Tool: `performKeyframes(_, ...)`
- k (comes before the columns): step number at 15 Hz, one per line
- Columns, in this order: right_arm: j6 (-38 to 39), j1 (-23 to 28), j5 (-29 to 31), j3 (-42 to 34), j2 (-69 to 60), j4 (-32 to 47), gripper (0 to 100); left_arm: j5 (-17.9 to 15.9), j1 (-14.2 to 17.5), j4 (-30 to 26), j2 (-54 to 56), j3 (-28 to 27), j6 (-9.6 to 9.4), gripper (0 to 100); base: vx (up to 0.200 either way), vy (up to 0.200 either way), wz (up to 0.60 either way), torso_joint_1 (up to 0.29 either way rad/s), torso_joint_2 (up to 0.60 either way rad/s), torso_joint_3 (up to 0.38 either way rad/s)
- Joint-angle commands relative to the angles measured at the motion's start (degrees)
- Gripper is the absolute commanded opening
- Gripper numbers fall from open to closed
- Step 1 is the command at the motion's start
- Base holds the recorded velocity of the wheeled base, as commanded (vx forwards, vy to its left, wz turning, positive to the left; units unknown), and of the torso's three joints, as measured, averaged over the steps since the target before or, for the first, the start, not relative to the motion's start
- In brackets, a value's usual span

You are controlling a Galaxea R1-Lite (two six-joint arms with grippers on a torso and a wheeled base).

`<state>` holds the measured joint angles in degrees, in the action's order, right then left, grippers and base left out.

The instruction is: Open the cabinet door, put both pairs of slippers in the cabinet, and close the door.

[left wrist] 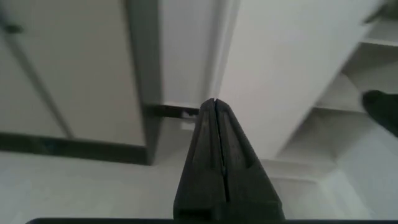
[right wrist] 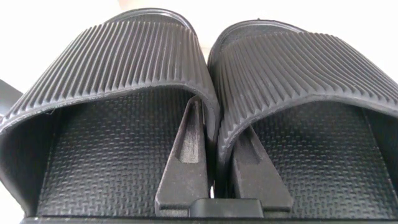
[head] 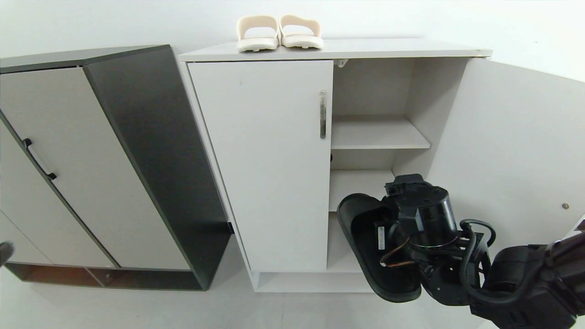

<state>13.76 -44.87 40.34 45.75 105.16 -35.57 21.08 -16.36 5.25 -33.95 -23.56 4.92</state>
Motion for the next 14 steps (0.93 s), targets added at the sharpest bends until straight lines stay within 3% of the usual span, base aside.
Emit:
performKeyframes(1,0.12,-0.04,0.09,0.13,1.46,-0.02,0,1.60,13.81,-6.92,23.49,14.69,-0.71,0,0.000,0.000,0.00,0.000,0.00,0.000)
performKeyframes(3,0.39,-0.04,0.09,-0.22,1.63,-0.20,0,-0.86,13.99,-7.72,29.03,19.35,-1.50,0,0.000,0.000,0.00,0.000,0.00,0.000)
performKeyframes(4,0.39,-0.04,0.09,-0.40,1.54,-1.08,0,-8.77,14.95,-4.46,31.23,23.04,-2.64,0,0.000,0.000,0.00,0.000,0.00,0.000)
performKeyframes(5,0.39,-0.04,0.09,-0.40,1.37,-1.25,0,-13.78,15.39,-2.79,31.93,23.56,-2.55,0,0.000,0.000,0.00,0.000,0.00,0.000)
performKeyframes(6,0.39,-0.30,0.18,-0.66,0.93,-1.34,0,-22.22,16.10,-3.67,33.95,23.56,-3.52,0,0.000,0.000,0.00,0.000,0.00,0.000)
performKeyframes(7,0.21,-0.74,0.09,-1.01,0.22,-1.34,0,-22.84,16.18,-5.25,33.95,23.56,-5.72,0,0.000,0.000,0.00,0.000,0.00,0.000)
performKeyframes(14,0.30,-0.92,0.09,-0.05,0.49,-1.52,0,-23.10,16.18,-5.34,33.95,23.56,-6.07,0,0.000,0.000,0.00,0.000,0.00,0.000)
